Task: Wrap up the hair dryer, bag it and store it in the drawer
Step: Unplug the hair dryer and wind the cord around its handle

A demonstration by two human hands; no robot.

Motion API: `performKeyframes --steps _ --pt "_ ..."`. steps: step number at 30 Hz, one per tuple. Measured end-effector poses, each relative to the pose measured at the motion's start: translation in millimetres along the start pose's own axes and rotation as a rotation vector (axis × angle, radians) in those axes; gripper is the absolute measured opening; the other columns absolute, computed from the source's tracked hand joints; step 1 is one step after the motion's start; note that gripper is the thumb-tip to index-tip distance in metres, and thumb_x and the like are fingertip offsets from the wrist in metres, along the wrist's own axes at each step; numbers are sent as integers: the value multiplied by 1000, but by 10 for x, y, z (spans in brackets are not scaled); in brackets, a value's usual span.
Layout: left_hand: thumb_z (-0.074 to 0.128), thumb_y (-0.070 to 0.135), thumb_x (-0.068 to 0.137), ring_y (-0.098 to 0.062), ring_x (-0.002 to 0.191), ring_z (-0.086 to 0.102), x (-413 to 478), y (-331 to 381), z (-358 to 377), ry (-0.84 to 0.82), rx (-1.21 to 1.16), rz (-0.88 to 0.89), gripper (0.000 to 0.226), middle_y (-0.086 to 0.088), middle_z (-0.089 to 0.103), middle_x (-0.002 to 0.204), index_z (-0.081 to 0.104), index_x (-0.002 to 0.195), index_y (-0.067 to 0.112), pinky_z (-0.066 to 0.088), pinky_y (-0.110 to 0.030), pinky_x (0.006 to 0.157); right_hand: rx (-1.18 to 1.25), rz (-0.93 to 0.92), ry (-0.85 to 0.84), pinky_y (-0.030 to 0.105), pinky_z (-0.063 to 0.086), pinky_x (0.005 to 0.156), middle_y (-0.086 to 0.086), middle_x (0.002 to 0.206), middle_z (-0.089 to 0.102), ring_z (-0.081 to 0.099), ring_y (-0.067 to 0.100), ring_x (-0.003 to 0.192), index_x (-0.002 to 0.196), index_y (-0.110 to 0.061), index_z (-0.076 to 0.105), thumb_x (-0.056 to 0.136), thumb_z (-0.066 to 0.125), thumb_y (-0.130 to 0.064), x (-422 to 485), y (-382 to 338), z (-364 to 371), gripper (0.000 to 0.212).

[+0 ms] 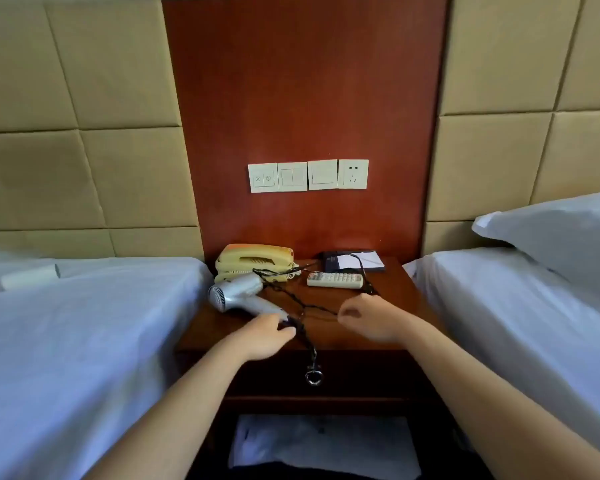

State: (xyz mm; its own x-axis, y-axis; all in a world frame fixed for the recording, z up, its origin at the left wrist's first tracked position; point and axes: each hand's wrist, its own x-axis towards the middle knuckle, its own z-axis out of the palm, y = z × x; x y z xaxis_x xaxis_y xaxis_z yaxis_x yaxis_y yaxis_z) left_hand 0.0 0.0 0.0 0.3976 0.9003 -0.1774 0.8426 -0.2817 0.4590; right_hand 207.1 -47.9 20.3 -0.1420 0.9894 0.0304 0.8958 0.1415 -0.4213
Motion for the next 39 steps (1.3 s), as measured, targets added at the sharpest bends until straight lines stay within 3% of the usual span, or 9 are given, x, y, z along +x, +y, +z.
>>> performKeyframes --steps 3,11,16,20,24,26,29,34,39 --pt "35 46 97 -27 143 25 147 -183 222 49 16 -128 68 -10 20 157 16 150 7 26 -38 113 71 29 8 24 46 84 3 111 64 59 16 100 110 -18 63 93 51 -25 183 166 281 22" --pt "21 52 97 -22 148 -1 533 -499 614 223 259 -186 76 -13 3 160 1 151 2 7 -39 118 18 -32 120 30 20 115 0 153 30 22 16 142 145 -19 32 95 48 -37 674 245 950 56" --pt "16 57 96 -23 148 -6 791 -512 606 245 216 -232 80 -16 -1 160 1 150 -1 2 -39 118 -81 -116 130 34 16 117 1 154 29 15 15 145 142 -17 36 95 46 -38 1069 154 1159 52" --pt "18 56 96 -22 148 -3 878 -518 595 291 93 -241 79 -15 3 160 8 150 -1 3 -38 118 -23 -160 242 32 28 111 7 128 56 41 23 131 120 -11 56 92 52 -21 1214 85 1197 30" --pt "43 54 92 -19 131 39 824 -429 443 422 -604 -241 64 -3 43 142 42 137 8 29 -32 105 131 -227 358 28 37 93 4 87 61 55 23 90 93 -10 57 92 52 -18 1191 -48 1163 10" --pt "53 43 92 -12 105 52 755 -343 340 374 -1240 -189 38 1 54 120 57 116 13 35 -28 89 189 -265 408 27 35 71 3 82 57 51 20 82 89 -10 55 93 52 -19 1158 -165 1119 10" --pt "56 27 93 -17 89 63 717 -302 261 395 -1733 -119 19 -12 63 105 60 93 8 49 -30 85 194 -338 409 32 40 65 4 85 60 54 20 80 91 -10 55 94 50 -20 1065 -311 1097 11" --pt "51 11 96 -18 76 62 714 -240 154 488 -2033 -163 12 -11 59 88 50 92 0 50 -37 86 116 -384 379 36 48 68 2 96 65 60 21 84 115 -18 52 92 49 -15 931 -366 1067 23" --pt "50 -2 93 -16 59 44 779 -177 84 489 -2047 -185 16 -9 42 68 48 79 4 47 -30 62 -100 -412 327 27 41 89 -1 99 60 53 17 91 128 -24 44 92 47 -21 876 -156 971 37"
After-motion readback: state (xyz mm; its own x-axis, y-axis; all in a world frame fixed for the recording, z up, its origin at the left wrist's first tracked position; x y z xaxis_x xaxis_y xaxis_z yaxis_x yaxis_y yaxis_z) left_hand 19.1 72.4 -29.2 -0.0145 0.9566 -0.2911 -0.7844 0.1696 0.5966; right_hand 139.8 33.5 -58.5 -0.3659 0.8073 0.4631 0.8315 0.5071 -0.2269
